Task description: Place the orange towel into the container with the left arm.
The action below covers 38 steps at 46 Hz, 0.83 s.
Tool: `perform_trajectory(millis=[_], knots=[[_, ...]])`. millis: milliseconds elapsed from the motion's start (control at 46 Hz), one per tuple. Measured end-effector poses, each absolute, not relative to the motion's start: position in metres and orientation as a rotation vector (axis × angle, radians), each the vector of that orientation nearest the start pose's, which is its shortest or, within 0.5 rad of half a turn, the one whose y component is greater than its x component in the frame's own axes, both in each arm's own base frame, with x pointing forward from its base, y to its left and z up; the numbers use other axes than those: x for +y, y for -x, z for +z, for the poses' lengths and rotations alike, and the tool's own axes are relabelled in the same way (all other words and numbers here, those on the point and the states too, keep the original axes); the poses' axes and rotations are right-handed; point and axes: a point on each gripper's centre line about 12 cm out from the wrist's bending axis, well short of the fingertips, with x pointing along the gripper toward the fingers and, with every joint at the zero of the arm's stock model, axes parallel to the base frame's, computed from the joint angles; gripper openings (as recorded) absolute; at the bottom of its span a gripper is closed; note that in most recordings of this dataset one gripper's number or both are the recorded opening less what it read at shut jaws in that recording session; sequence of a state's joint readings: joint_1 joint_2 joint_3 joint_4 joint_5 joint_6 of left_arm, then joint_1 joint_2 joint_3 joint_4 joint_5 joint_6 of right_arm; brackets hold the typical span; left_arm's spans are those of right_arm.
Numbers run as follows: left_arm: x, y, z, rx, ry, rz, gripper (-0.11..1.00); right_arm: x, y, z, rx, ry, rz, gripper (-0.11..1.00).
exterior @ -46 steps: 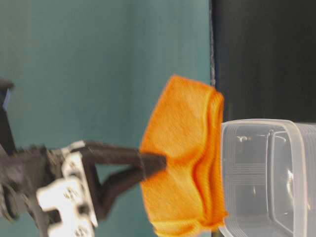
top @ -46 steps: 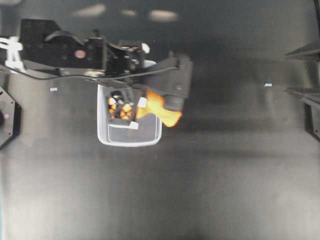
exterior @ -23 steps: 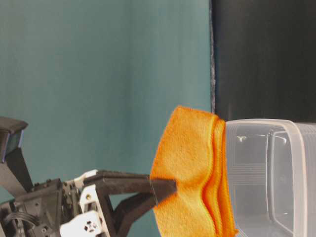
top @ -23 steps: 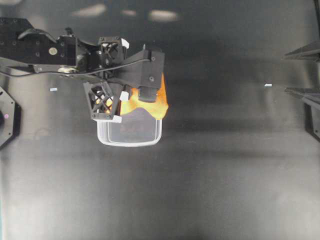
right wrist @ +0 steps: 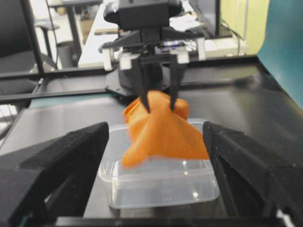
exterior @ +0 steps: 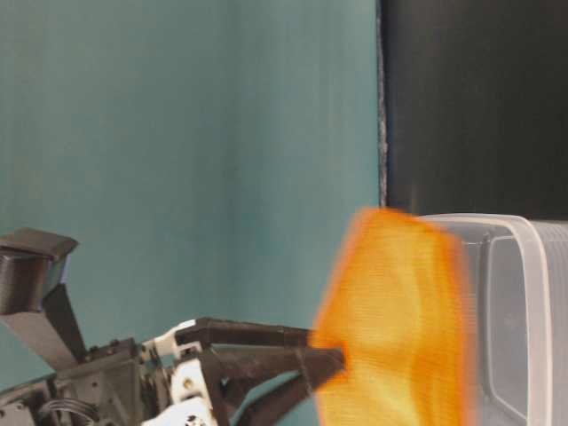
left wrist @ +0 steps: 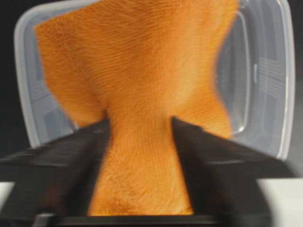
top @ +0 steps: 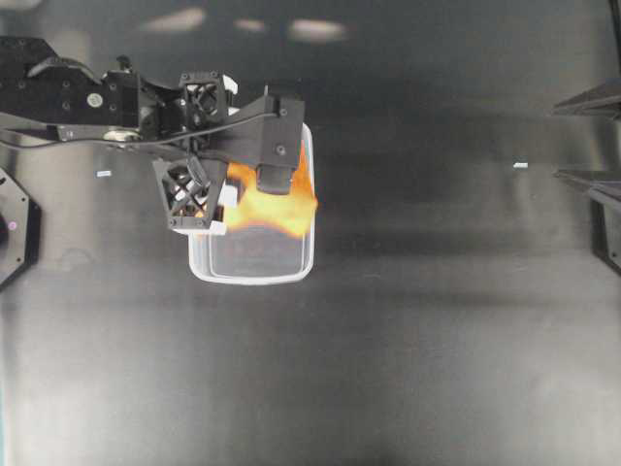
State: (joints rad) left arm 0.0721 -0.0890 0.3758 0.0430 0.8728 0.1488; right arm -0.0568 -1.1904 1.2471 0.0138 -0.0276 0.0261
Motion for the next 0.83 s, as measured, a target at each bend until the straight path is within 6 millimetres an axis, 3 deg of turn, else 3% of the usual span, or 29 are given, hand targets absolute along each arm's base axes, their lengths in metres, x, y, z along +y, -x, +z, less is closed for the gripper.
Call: perform_trajectory(millis=[65, 152, 413, 608, 826], knots=[[0.031, -0.369, 0.24, 1.141, -0.134, -0.007, 0.81, -0.009, -0.161, 0.273, 0.028, -0.042, -0.058, 0.78], [0.034, -0.372, 0.242, 1.113, -0.128, 0.005, 0.91, -0.009, -0.161, 0.273, 0.029, -0.042, -0.058, 0.78], [0.039, -0.377, 0.257, 1.056, -0.092, 0.039, 0.89, -0.009, -0.16, 0.275, 0.019, -0.042, -0.058, 0.78], [0.039, -0.373, 0.298, 0.927, -0.072, 0.065, 0.89, -0.009, -0.158, 0.278, 0.003, -0.042, -0.057, 0.78], [0.036, -0.348, 0.343, 0.789, -0.073, 0.074, 0.89, -0.009, -0.157, 0.28, -0.003, -0.041, -0.057, 0.78]])
